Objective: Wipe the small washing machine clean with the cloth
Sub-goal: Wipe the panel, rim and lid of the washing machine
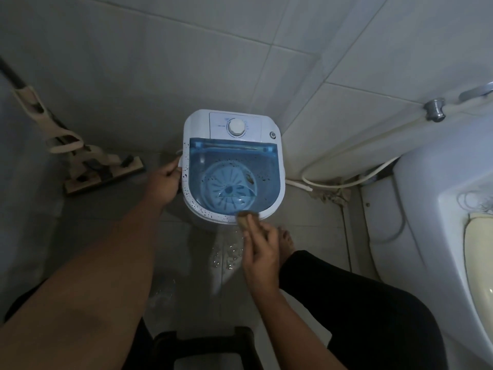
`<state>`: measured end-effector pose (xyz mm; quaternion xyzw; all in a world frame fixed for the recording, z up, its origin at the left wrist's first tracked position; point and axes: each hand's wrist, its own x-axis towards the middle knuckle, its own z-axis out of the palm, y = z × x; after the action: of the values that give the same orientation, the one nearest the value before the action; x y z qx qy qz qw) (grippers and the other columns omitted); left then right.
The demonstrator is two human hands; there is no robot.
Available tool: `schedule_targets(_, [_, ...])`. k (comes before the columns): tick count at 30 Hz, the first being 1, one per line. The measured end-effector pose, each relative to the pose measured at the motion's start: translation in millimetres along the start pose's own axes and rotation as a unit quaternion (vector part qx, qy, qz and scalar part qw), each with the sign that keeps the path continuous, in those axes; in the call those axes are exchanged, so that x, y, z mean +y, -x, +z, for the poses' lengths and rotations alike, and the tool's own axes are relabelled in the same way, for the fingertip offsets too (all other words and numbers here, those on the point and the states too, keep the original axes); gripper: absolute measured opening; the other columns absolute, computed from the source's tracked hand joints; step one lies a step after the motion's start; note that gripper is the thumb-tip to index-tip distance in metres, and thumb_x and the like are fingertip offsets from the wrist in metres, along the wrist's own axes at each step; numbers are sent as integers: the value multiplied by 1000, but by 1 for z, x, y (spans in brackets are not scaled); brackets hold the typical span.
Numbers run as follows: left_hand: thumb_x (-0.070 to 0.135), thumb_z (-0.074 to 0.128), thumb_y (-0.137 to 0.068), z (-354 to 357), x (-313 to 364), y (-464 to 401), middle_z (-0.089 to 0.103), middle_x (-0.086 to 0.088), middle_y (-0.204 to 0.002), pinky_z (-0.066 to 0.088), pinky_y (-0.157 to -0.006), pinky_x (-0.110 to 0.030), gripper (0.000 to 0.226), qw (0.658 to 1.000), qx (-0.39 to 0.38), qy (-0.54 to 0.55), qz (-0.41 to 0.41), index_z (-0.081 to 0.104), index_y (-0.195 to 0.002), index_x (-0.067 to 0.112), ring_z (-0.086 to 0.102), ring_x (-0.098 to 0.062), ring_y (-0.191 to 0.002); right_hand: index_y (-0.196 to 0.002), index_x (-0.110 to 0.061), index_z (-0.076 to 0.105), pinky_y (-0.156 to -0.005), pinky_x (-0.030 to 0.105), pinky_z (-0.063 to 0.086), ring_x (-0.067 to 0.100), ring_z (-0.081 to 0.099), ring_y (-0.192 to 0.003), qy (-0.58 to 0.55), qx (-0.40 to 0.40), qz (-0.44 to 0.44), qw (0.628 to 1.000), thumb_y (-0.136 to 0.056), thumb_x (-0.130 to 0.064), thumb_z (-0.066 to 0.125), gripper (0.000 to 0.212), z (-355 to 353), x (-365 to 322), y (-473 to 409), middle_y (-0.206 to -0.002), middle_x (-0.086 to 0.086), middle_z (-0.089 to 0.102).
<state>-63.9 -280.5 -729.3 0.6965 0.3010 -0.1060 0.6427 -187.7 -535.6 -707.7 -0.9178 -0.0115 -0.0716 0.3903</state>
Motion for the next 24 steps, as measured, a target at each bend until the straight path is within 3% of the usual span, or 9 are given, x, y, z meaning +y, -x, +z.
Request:
schedule_targets(3, [35,55,-97,-3,-4,-2,70,-2,-122,51,-100,-45,35,1000,2,10,-1,57,-132,43,68,-21,-106,-142,-40,60,-108,39,49,16,60,-119,46,4,58,997,-102,-39,58,40,-4,33,-16,-131,2,52])
schedule_targets(5, [37,57,-95,-4,-7,-3,71,-2,-121,51,-100,-46,34,1000,6,15,-5,57,-127,48,68,-21,-106,-142,-43,57,-103,48,51,25,63,-115,82,-6,50,995,-103,-46,52,40,1,42,-17,-132,3,52])
schedule_targets(6, [38,57,-94,-5,-8,-4,71,-2,-121,51,-100,-46,34,1000,7,12,-4,57,-126,49,68,-21,-106,-141,-42,59,-107,46,49,27,63,-112,103,-12,37,994,-102,-44,53,39,1,38,-15,-131,5,55])
schedule_targets(9, [32,57,-97,-3,-5,-4,72,-5,-119,53,-98,-46,36,1000,5,26,-1,58,-132,39,69,-22,-103,-130,-25,73,-115,16,28,26,59,-105,130,-31,-43,990,-93,-21,69,37,11,17,-6,-123,16,64])
schedule_targets(10, [31,56,-97,-2,-5,-4,71,-4,-120,53,-98,-46,37,999,4,31,-2,58,-133,37,69,-22,-103,-131,-23,72,-115,19,32,27,59,-108,119,-49,-55,990,-93,-18,69,38,18,9,-2,-125,16,63])
schedule_targets(12, [29,55,-98,-1,-4,-3,70,-4,-123,52,-99,-46,37,999,1,32,1,57,-134,36,68,-21,-105,-136,-27,68,-104,40,49,29,59,-115,90,-95,-75,989,-97,-19,65,40,37,-4,8,-132,13,60])
schedule_targets(14, [29,54,-99,-1,-6,-6,69,-3,-125,51,-100,-45,37,1000,1,29,-1,57,-134,37,67,-20,-106,-138,-30,64,-94,45,52,31,58,-115,95,-140,-108,980,-99,-23,62,40,53,-13,18,-134,10,58])
schedule_targets(19, [22,51,-100,1,-6,-9,71,-5,-118,53,-97,-44,37,999,-2,52,-10,57,-136,32,68,-24,-105,-137,-24,67,-102,41,49,31,56,-121,54,-108,-117,986,-101,-25,59,37,42,-21,6,-133,12,57])
schedule_targets(24, [25,53,-100,-1,-2,-4,70,-3,-122,54,-96,-42,37,998,-7,64,-17,58,-134,37,69,-21,-103,-132,-25,71,-98,33,41,33,60,-112,141,-52,-65,986,-96,-23,66,36,12,9,-19,-130,15,59])
